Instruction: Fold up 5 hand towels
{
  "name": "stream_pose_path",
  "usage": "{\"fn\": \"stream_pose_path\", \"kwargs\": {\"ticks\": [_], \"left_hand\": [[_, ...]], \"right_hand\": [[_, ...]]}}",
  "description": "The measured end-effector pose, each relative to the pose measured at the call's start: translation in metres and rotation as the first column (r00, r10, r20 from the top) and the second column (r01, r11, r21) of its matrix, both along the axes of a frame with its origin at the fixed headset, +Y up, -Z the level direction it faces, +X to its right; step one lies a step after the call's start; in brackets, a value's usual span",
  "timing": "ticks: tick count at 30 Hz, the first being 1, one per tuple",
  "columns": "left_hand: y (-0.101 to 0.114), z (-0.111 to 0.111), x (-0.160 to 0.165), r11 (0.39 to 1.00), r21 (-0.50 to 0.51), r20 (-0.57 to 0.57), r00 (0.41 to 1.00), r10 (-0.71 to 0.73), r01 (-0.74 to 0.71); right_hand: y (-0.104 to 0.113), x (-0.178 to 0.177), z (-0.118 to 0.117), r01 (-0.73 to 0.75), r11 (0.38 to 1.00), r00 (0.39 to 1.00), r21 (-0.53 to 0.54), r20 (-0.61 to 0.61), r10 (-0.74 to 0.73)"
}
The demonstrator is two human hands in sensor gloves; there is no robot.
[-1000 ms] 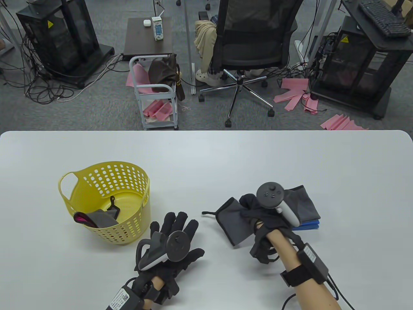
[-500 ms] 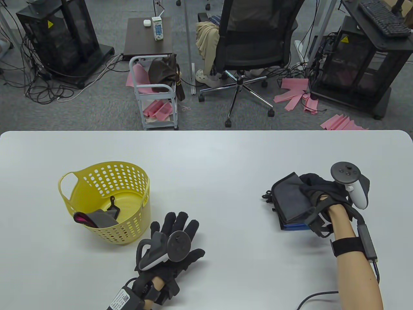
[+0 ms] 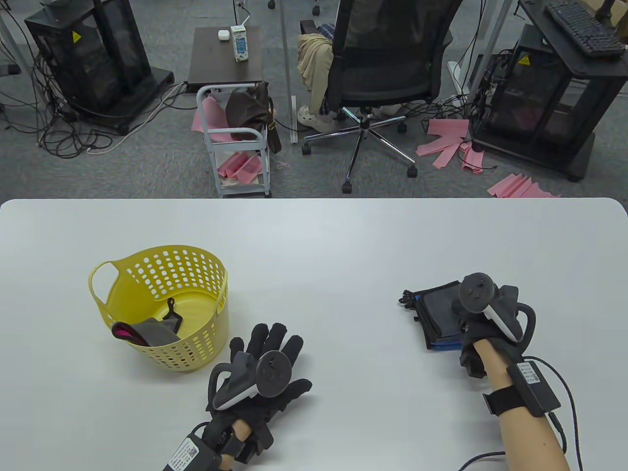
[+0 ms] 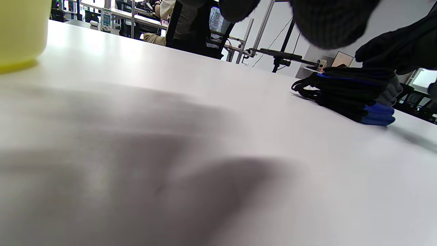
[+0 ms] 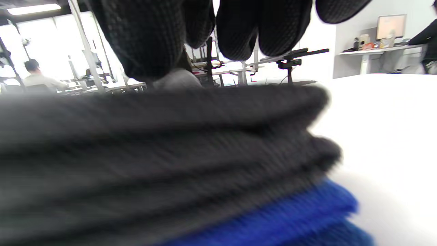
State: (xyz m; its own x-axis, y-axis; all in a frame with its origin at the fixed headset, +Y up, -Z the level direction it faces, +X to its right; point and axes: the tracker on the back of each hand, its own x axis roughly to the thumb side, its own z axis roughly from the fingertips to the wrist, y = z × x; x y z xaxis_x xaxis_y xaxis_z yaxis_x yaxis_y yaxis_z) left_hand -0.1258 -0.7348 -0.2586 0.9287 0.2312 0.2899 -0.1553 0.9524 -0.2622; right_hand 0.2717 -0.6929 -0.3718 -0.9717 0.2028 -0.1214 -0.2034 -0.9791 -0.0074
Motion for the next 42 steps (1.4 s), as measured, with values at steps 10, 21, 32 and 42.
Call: {"fn": "stream_pose_path", "kwargs": {"ticks": [10,21,32,42], "left_hand": [[0.004,0.001,-0.002,0.999,0.045,-0.001,1.0,0.013,-0.013],[0.003,0.002,0.0,0.999,0.043,0.009,1.0,0.006,-0.006],[-0.005,0.002,0.004,1.0,0.002,0.028,0.999,-0.017,0.017],[-0.006,0.006,0.016,1.0,-0.013,0.065,0.998,-0.015,0.016]], "right_hand": [[0.043,-0.084,0.045,-0.049,0.999,0.931,0.01,-0.362,0.049],[0.009,-0.147,0.082,-0.106,0.992,0.844,-0.07,-0.534,0.053],[-0.06,-0.151,0.094,-0.156,0.974,0.821,-0.164,-0.569,0.036],[-0.06,-0.147,0.096,-0.183,0.975,0.819,-0.127,-0.569,0.079]]}}
